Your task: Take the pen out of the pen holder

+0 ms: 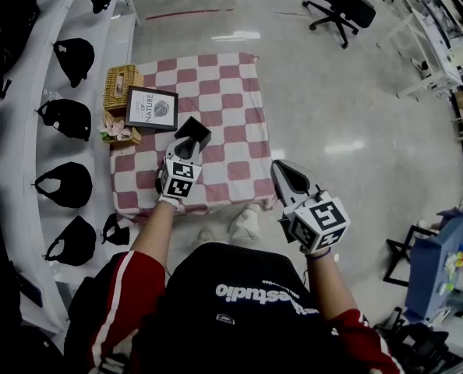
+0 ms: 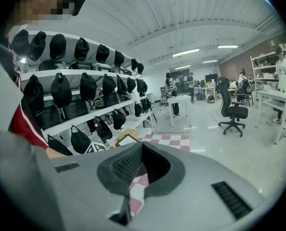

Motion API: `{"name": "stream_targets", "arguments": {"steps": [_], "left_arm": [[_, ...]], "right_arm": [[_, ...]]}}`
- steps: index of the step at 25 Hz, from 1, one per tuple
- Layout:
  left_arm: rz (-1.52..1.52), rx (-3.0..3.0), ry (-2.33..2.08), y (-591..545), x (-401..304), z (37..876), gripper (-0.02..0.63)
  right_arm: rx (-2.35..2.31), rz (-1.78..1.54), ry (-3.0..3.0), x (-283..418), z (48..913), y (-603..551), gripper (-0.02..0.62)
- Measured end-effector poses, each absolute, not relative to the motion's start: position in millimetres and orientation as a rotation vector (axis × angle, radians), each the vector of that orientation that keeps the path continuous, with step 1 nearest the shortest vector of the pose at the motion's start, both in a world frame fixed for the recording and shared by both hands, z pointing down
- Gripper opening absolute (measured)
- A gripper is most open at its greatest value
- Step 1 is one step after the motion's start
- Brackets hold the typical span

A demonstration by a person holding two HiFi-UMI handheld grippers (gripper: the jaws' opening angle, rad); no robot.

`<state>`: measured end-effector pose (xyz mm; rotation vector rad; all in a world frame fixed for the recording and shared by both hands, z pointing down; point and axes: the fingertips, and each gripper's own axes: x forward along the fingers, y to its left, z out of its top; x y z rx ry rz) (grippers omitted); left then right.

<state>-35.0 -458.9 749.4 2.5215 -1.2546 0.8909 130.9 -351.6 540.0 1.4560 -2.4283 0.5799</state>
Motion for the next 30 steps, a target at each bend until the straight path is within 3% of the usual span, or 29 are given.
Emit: {"name": "stream_targets", "arguments": {"steps": [30], "left_arm": [[0.632, 2.520, -1.361, -456.5, -45.5, 668.4, 0.066]], "right_arm": [[1.500, 0.494, -2.496, 130.4, 484.9, -327.1, 0.000]]}}
